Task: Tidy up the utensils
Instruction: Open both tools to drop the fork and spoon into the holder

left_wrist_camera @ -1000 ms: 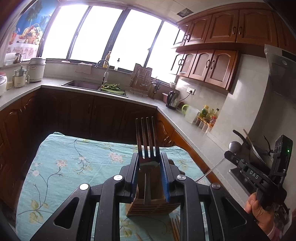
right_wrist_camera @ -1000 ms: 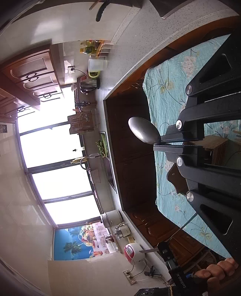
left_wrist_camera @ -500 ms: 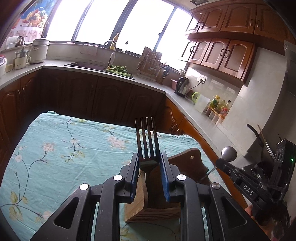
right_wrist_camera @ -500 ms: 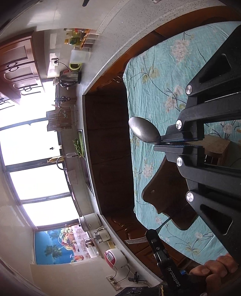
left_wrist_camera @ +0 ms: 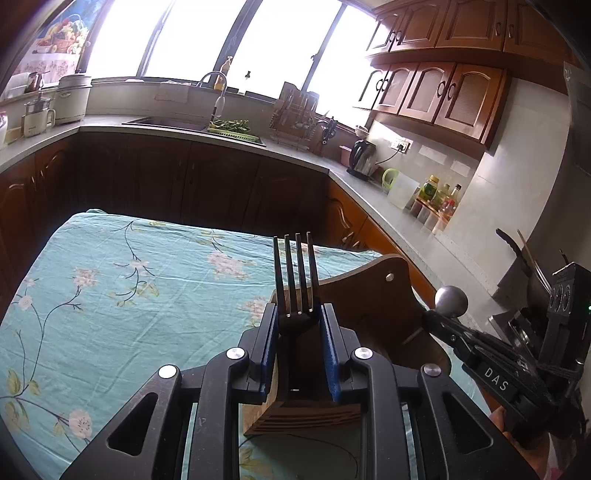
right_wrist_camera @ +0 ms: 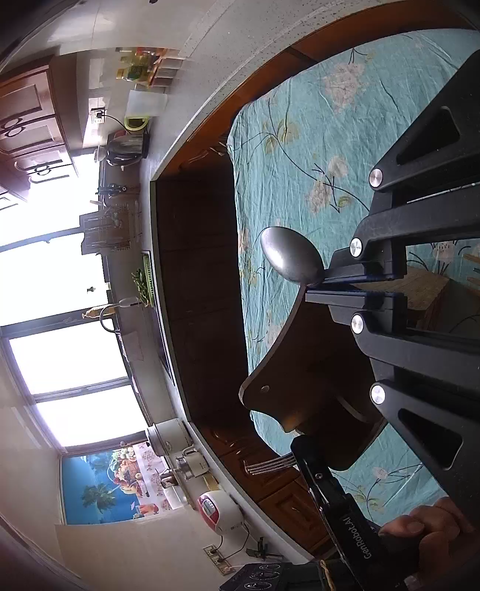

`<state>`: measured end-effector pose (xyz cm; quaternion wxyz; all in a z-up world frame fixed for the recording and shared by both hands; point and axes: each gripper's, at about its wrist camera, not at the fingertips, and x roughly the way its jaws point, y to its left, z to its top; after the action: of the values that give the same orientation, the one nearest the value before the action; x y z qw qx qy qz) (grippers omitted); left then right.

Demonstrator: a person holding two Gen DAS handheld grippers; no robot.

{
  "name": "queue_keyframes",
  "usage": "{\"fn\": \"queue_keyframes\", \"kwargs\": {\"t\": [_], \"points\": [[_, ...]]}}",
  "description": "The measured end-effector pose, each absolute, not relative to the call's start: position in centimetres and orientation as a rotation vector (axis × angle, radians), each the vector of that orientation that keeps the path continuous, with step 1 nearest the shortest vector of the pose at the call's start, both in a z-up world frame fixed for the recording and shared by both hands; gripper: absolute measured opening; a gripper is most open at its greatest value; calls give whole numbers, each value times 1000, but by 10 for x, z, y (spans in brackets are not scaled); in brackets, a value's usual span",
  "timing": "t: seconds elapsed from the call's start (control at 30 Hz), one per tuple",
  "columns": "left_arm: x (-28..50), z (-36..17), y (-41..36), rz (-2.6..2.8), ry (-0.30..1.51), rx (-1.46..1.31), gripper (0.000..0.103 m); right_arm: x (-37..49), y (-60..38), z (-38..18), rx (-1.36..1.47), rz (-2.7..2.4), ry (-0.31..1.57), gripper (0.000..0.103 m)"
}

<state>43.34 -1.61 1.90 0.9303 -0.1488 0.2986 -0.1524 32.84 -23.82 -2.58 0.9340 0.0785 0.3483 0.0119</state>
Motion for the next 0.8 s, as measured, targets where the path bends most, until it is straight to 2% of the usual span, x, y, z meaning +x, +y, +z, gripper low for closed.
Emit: {"fn": "queue_keyframes", "kwargs": {"t": [0.27, 0.53, 0.67, 0.73, 0.8], "points": [[428, 15, -15, -304, 612, -292, 22, 328, -239, -26, 160, 27, 712, 4], [415, 12, -9, -293, 608, -294, 24, 325, -238, -23, 171, 24, 715, 9], [410, 10, -2, -285, 615, -306, 28, 320, -243, -23, 189, 18, 710, 21], [408, 10, 1, -276, 619, -314, 33, 318, -245, -22, 196, 14, 710, 24], [404, 11, 6, -269, 625, -329, 38, 316, -249, -22, 209, 16, 709, 34]]}}
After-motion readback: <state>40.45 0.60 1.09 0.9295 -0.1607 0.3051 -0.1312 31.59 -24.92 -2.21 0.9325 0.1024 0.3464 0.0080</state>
